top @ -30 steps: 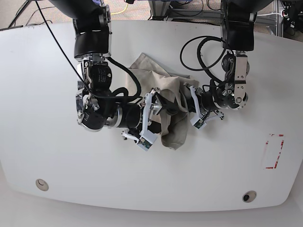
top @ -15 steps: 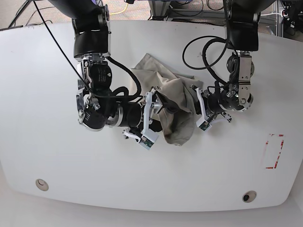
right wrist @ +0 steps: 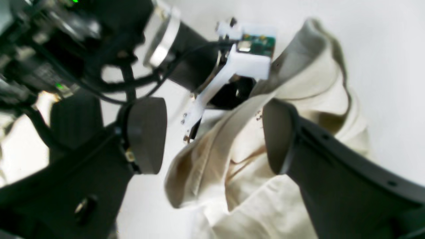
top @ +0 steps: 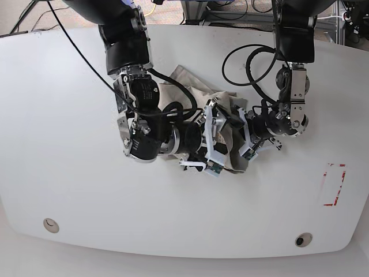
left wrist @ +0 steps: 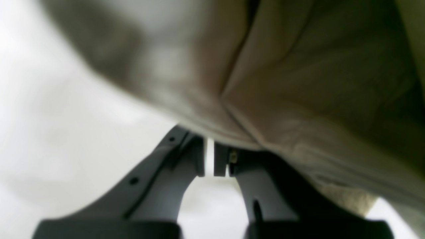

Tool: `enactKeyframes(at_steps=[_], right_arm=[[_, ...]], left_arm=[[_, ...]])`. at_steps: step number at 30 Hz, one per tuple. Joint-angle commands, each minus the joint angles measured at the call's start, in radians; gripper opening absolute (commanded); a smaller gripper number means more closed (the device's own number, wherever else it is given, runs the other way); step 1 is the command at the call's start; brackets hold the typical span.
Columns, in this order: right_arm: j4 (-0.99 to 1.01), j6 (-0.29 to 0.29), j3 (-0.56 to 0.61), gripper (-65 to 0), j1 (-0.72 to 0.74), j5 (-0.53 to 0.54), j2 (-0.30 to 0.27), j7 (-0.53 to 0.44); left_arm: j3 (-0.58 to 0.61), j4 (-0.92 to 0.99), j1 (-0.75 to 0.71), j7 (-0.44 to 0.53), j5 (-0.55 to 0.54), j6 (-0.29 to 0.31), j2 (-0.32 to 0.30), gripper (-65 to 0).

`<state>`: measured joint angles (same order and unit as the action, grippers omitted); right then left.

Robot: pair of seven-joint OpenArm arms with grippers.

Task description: Layout the t-shirt on the table in an organized manner, then fold the t-shirt properly

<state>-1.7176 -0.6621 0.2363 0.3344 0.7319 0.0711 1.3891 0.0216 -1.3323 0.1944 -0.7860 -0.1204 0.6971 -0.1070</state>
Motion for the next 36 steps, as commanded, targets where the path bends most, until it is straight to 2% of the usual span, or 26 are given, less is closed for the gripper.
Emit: enactKeyframes(at_steps=[1, 4, 11, 18, 24, 29, 36], right_arm=[[-0.017, -0.006, 0.099, -22.7, 0.041, -0.031, -0.015, -0.027], [-0.017, -0.011, 0.182, -22.7, 0.064, -0.081, -0.038, -0.027], [-0.015, -0.012, 0.208, -22.7, 0.133, -0.108, -0.046, -0.027], [0.003, -0.014, 0.259, -22.7, 0.22, -0.11, -0.07, -0.027], [0.041, -0.014, 0.265, -22.7, 0.23, -0.11, -0.07, -0.027], [0.041, -0.014, 0.332, -22.7, 0.226, -0.11, -0.07, -0.027], [0.041, -0.014, 0.357, -22.7, 0.23, -0.111, -0.067, -0.027]], left_arm=[[-0.001, -0.022, 0.023, 0.017, -0.012, 0.001, -0.003, -63.3], [-0.001, -0.022, 0.023, 0.017, -0.012, 0.001, -0.003, -63.3], [-0.005, -0.074, 0.024, 0.017, -0.011, 0.001, -0.009, -63.3], [-0.03, -0.117, 0.044, 0.017, -0.011, 0.001, -0.069, -63.3], [-0.087, -0.143, 0.057, 0.017, -0.014, 0.001, -0.099, -63.3], [-0.133, -0.143, 0.061, 0.021, -0.014, 0.001, -0.099, -63.3], [-0.156, -0.143, 0.08, 0.021, -0.011, 0.001, -0.104, -63.3]])
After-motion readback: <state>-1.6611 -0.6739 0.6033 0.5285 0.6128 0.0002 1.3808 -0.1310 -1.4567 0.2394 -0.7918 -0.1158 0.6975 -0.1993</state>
